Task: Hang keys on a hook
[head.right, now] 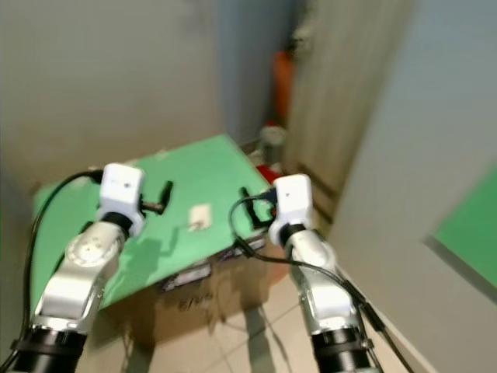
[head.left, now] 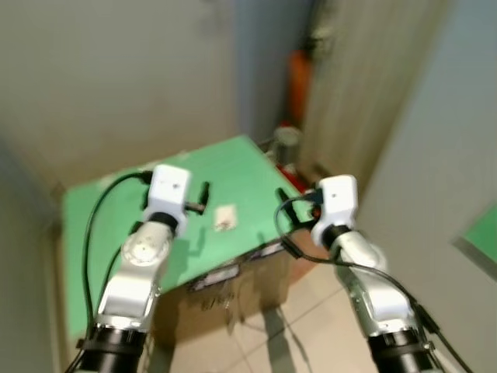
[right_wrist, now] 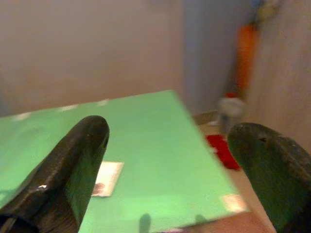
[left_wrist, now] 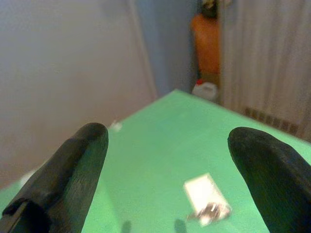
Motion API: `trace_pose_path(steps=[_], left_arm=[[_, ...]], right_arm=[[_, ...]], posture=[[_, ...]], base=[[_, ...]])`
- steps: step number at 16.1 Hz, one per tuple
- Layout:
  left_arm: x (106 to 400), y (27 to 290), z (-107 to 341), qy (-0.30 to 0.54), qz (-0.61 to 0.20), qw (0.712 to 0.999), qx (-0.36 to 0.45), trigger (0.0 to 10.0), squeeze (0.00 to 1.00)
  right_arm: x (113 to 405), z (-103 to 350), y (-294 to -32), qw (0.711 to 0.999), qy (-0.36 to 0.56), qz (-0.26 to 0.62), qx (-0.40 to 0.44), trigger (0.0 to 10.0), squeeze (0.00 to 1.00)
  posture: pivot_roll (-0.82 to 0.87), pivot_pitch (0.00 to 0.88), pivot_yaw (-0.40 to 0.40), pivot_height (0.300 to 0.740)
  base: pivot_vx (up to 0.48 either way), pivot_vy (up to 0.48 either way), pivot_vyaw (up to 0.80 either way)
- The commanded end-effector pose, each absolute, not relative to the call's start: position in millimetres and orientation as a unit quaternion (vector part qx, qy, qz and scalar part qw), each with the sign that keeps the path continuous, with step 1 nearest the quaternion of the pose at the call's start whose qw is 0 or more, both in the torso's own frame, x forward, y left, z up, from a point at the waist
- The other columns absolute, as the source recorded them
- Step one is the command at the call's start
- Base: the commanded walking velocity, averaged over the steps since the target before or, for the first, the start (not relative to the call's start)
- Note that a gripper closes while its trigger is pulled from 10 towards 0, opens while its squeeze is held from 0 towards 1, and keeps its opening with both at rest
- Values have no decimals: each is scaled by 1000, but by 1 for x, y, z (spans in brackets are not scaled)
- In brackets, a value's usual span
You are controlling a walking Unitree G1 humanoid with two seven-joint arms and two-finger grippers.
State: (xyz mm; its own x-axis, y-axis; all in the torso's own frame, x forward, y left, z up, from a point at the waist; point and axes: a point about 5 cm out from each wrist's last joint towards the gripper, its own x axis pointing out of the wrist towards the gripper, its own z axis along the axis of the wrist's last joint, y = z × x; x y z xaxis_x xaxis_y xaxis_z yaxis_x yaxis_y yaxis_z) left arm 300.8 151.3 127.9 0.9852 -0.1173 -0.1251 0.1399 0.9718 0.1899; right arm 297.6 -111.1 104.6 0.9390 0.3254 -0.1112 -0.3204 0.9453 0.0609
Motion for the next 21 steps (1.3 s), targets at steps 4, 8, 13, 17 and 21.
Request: trace_pose_path(steps=[4, 8, 13, 17, 21], left_arm=[[305, 141, 131, 54, -80, 986, 137, 10000, 0], [304, 137, 133, 46, -89, 986, 131, 10000, 0], [305, 137, 131, 53, -89, 985, 134, 10000, 0], [305, 136, 130, 59, -93, 984, 137, 10000, 0], [307, 138, 128, 64, -87, 983, 145, 10000, 0]], right_arm=[[297, 107, -119, 987, 50, 154, 13, 10000, 0], [297, 106, -119, 986, 54, 157, 10, 10000, 0], [298, 106, -118, 986, 55, 159, 9, 10000, 0], [298, 106, -117, 985, 57, 161, 9, 10000, 0], [296, 105, -117, 985, 59, 164, 8, 10000, 0]], posture=[[-14, 0, 63, 740], [-14, 0, 64, 740], [-13, 0, 64, 740], [-12, 0, 64, 740], [-13, 0, 63, 740]], base=[[458, 0, 0], [0, 0, 0], [384, 0, 0], [480, 0, 0], [458, 0, 0]])
